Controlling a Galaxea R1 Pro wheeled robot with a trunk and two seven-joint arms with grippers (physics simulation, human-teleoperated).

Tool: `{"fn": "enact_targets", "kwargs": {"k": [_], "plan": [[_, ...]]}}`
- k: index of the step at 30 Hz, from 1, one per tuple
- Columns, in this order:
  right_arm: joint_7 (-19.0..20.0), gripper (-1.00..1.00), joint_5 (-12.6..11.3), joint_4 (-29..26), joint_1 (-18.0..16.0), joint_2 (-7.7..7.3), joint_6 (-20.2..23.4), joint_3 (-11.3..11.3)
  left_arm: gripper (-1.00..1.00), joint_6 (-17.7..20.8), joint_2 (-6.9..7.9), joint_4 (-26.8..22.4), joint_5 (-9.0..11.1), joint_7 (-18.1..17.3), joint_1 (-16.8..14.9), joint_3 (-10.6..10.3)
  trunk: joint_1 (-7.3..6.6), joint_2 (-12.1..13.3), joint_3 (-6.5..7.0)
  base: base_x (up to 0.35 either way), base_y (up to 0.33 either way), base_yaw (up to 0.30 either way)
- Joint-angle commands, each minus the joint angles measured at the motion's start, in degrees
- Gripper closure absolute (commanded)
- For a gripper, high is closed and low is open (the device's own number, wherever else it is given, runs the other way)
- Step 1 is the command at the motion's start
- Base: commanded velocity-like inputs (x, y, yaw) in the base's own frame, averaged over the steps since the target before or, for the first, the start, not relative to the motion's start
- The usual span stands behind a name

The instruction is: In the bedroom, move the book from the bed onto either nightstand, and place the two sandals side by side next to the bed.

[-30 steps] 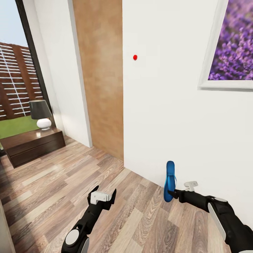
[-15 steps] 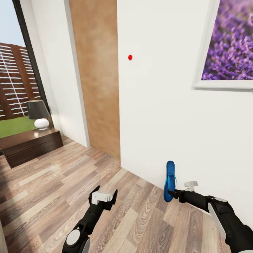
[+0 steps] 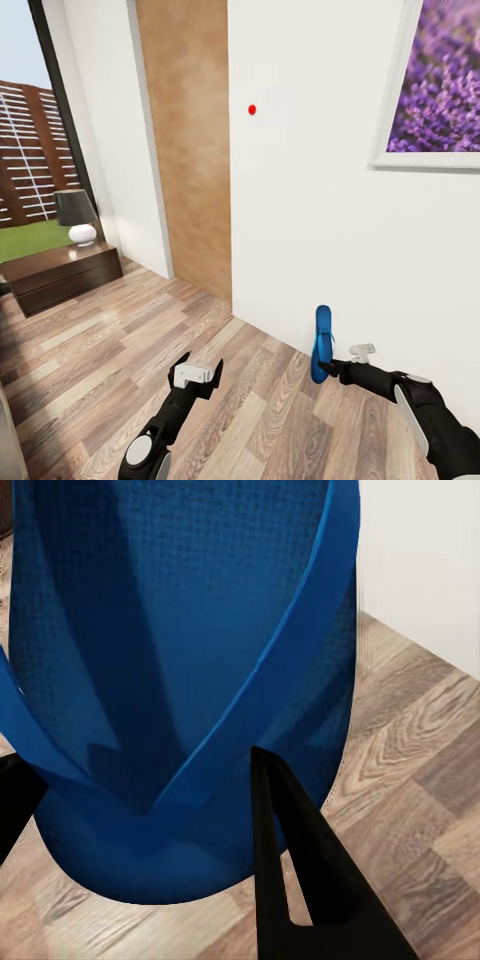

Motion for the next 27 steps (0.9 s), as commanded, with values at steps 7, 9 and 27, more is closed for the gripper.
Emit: {"fn": "enact_targets", "kwargs": {"k": [7, 9, 27], "plan": [[0.03, 1.00, -0.54, -0.04, -0.03, 0.00, 0.55, -0.06, -1.00, -0.02, 0.00, -0.01, 0.00, -0.22, -0.02, 0.05, -0.02, -0.03, -0.06, -0.152, 0.229, 0.000], [0.03, 1.00, -0.54, -0.04, -0.03, 0.00, 0.56, -0.06, -1.00, -0.04, 0.00, -0.01, 0.00, -0.23, -0.02, 0.05, -0.02, -0.03, -0.06, -0.072, 0.084, 0.000], [0.05, 1.00, -0.54, -0.04, -0.03, 0.00, 0.56, -0.06, -1.00, -0.14, -0.05, 1.48, -0.09, -0.22, -0.02, -0.81, -0.02, -0.03, -0.06, -0.007, -0.041, 0.096]]}}
